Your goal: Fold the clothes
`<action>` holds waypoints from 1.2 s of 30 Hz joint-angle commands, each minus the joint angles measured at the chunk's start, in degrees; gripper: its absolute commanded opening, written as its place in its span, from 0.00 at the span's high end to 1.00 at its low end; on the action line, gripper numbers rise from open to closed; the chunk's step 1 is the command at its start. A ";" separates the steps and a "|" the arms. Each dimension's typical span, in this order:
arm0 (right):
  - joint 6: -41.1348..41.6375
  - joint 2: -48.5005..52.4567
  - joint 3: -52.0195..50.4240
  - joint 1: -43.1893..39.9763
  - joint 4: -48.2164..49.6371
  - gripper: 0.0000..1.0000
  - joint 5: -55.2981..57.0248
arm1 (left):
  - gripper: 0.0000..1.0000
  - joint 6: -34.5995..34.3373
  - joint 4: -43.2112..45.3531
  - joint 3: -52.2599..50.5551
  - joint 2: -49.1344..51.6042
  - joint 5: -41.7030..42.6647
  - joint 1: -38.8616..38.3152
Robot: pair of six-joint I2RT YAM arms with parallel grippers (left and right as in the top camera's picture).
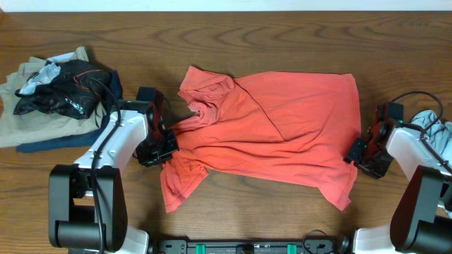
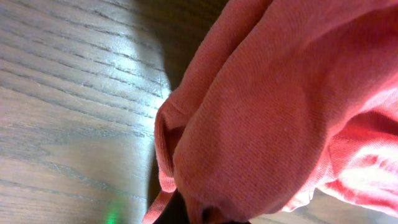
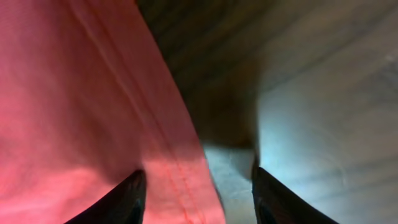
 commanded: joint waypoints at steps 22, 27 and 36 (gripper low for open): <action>-3.98 0.33 21.57 -2.14 11.34 0.92 -12.68 | 0.94 0.70 1.03 0.17 -0.22 -0.31 -0.09; -5.73 0.44 21.44 -0.76 8.52 0.37 -12.66 | 0.94 0.68 4.39 0.17 -0.22 -0.28 -0.09; -8.92 0.44 12.85 -0.48 1.44 0.44 -12.35 | 0.94 0.68 8.00 0.17 -0.22 -0.28 -0.09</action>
